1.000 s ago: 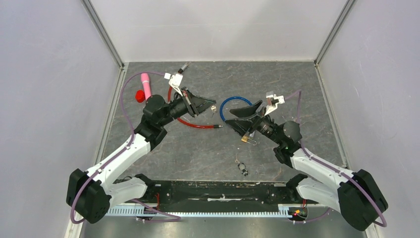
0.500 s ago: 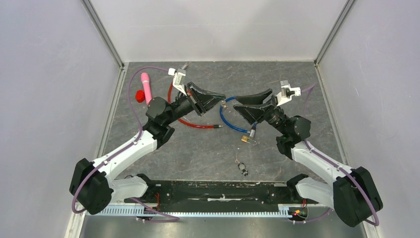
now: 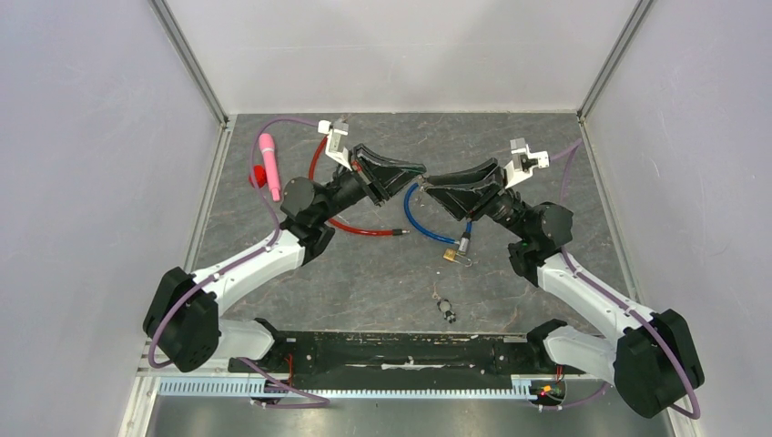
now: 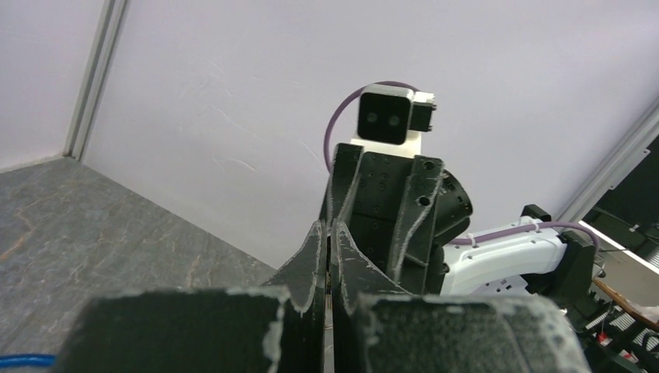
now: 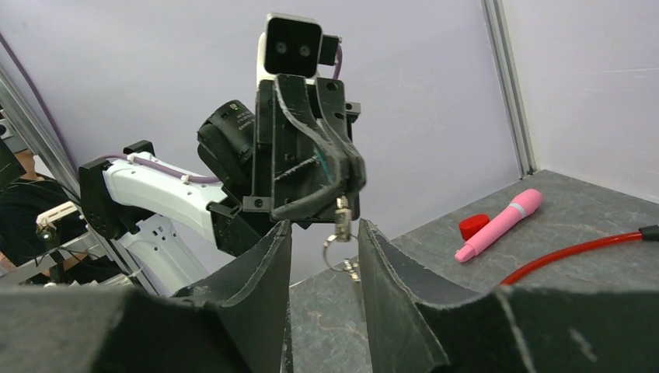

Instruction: Unlock with the key

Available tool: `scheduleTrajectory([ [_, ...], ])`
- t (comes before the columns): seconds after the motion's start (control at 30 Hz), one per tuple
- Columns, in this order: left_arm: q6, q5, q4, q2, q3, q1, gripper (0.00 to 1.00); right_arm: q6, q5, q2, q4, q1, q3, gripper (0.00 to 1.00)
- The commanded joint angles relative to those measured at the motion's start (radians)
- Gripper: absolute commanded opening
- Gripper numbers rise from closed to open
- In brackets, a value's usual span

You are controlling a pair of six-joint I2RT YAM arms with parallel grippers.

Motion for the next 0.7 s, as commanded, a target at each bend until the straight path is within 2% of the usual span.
scheduleTrajectory([
  [0.0, -0.024, 0.006, 0.104, 0.002, 0.051, -0.023, 0.02, -0.016, -0.019, 0.006, 0.012, -0.003, 0.047, 0.38],
  [0.13, -0.042, 0.004, 0.127, 0.009, 0.051, -0.038, 0.02, -0.007, -0.01, 0.004, 0.019, -0.003, 0.043, 0.35],
  [0.4, -0.058, -0.009, 0.137, 0.018, 0.039, -0.056, 0.02, 0.081, -0.017, 0.008, 0.157, -0.003, 0.022, 0.28],
  [0.67, -0.062, -0.034, 0.14, 0.019, 0.038, -0.063, 0.02, 0.094, -0.018, 0.004, 0.165, -0.003, 0.021, 0.19],
])
